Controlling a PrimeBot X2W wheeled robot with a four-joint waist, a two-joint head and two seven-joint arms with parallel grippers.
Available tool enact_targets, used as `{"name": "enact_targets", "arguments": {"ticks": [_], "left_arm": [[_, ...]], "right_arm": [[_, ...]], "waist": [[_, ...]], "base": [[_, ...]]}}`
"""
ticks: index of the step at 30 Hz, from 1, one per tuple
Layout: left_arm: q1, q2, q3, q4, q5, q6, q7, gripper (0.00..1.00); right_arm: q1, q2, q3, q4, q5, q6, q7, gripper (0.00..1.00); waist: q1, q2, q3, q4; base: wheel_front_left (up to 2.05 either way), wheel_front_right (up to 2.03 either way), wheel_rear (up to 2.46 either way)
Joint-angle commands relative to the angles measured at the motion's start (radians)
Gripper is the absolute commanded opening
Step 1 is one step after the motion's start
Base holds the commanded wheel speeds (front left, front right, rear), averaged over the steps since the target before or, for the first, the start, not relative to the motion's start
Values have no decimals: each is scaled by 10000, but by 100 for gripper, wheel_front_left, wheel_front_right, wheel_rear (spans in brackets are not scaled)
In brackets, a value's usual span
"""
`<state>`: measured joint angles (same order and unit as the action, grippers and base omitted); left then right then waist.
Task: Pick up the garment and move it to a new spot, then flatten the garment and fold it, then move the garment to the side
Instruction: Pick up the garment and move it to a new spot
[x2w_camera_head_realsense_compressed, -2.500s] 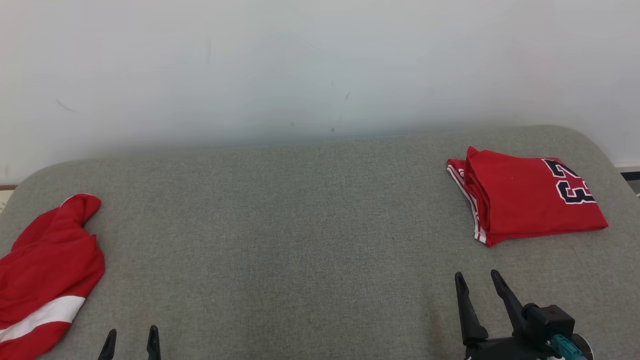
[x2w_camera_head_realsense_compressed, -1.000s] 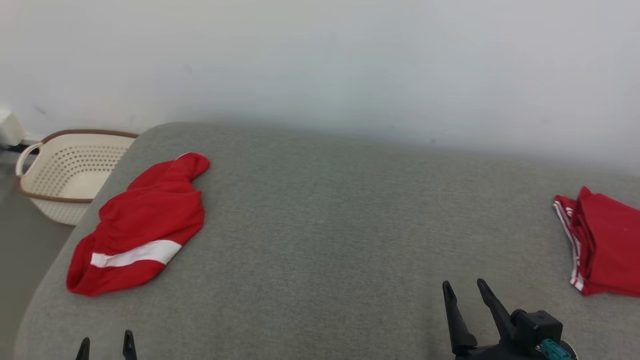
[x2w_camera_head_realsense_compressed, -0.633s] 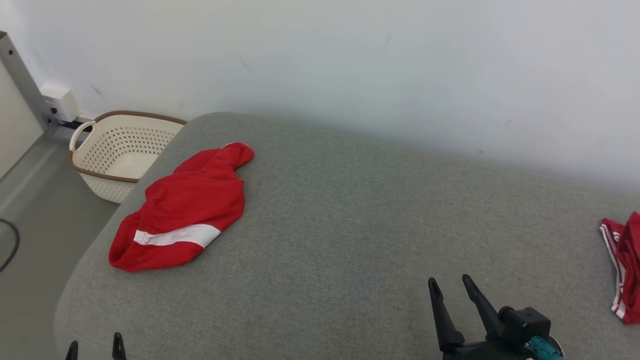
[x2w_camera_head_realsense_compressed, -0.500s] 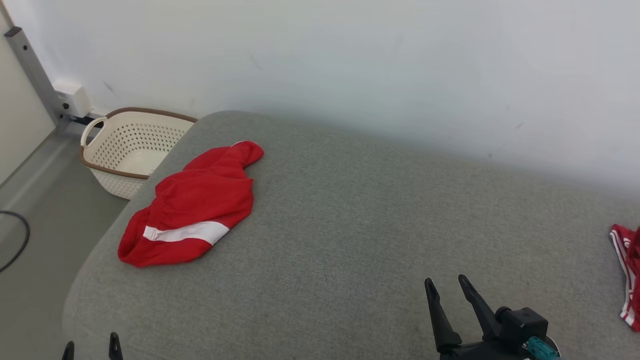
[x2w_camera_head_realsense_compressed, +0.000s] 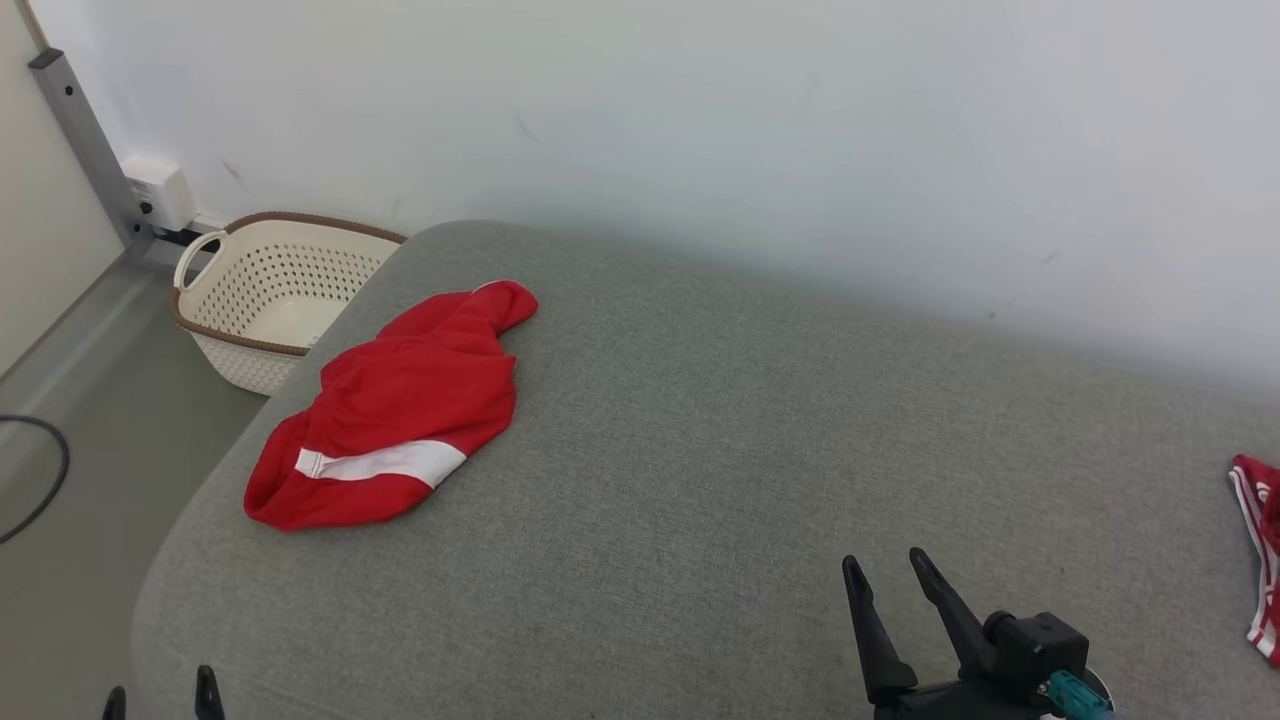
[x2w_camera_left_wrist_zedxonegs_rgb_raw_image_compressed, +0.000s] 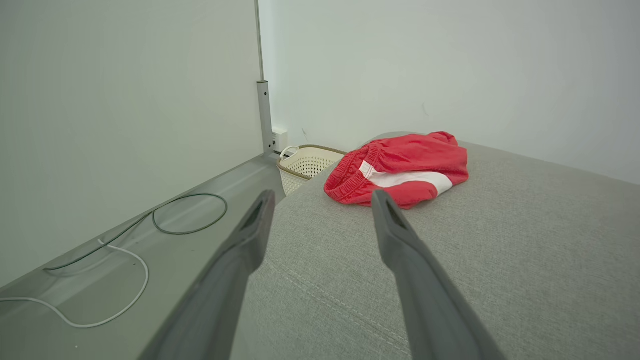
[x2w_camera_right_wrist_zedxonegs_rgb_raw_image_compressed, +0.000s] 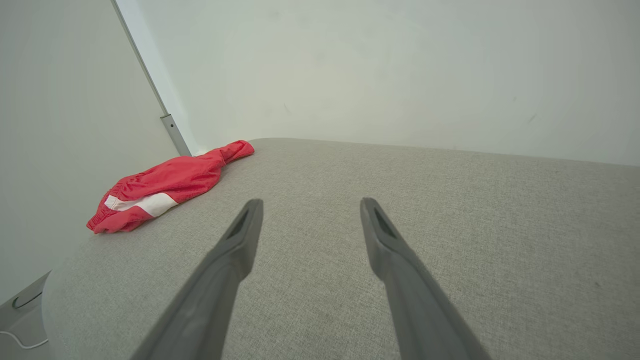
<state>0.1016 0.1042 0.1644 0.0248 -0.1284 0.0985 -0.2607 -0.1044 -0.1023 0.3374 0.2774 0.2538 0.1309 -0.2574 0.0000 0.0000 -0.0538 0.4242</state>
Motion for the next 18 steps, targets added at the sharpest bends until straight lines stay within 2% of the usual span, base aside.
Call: {"name": "enact_targets", "arguments": {"ticks": [1, 8, 18], "left_arm": [[-83, 55, 36, -15, -57, -1, -16, 100], [-799, 366, 98, -200, -292, -160, -1, 100], [-3052, 1155, 60, -4, -795, -810, 272, 100]], "right_arm": [[-48, -51, 14, 6, 66, -3, -74, 100], [-176, -106, 117, -96, 117, -3, -76, 100], [-706, -203, 321, -233, 3, -3, -16, 100]], "waist": [[0, 0, 14, -65], [0, 0, 212, -398], [0, 0, 1030, -1230]], "base": [[0, 0, 0], [0, 0, 0], [0, 0, 0]]}}
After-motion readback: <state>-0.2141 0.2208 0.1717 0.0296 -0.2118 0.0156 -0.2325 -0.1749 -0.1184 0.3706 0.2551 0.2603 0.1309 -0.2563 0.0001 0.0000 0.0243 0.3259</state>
